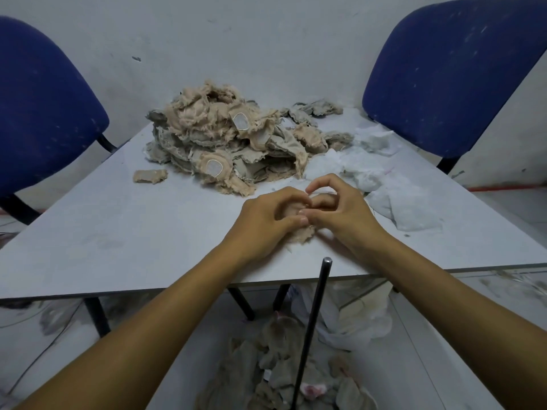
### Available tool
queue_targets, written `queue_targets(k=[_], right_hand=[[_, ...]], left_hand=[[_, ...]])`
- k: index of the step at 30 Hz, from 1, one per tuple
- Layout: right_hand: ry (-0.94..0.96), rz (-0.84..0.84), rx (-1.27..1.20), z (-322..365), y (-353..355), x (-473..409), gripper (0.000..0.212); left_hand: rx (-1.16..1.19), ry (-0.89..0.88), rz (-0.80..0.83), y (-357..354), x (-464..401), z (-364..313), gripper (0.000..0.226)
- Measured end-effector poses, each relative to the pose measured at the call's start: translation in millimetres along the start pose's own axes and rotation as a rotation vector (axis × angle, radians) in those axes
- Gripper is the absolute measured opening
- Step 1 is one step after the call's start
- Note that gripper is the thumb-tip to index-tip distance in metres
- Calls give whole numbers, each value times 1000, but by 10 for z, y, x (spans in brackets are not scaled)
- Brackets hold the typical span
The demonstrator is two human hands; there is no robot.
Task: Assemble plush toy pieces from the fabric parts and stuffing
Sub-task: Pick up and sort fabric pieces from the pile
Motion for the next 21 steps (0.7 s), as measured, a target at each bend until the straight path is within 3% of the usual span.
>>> queue_targets(k=[3,8,12,14,17,21], right_hand=[[50,24,84,3,-42,-10,19],[168,68,298,24,-95,18,27],[151,40,273,26,-106,1,13],[125,37,249,24,-102,-3,8],[82,-25,162,15,-56,-14,4],[40,-74,49,9,9,-28,7]], left_hand=[[63,115,-214,70,-20,82,13],[143,297,-384,160,-40,206,25],[137,293,-284,76,-20,186,16],[255,260,-193,51,-33,138,6],[418,262,-28,22,-51,85,14],[419,251,22,30,-74,52,13]])
Point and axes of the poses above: each hand's wrist, its own x-axis away from the middle knuckle, its own y-axis out of the back of the hand, z = x × y, the point moved 5 cm from there along -x, towards the middle knuckle, and after that the axes turned 7 degrees about -z, right-handed, at the moved point
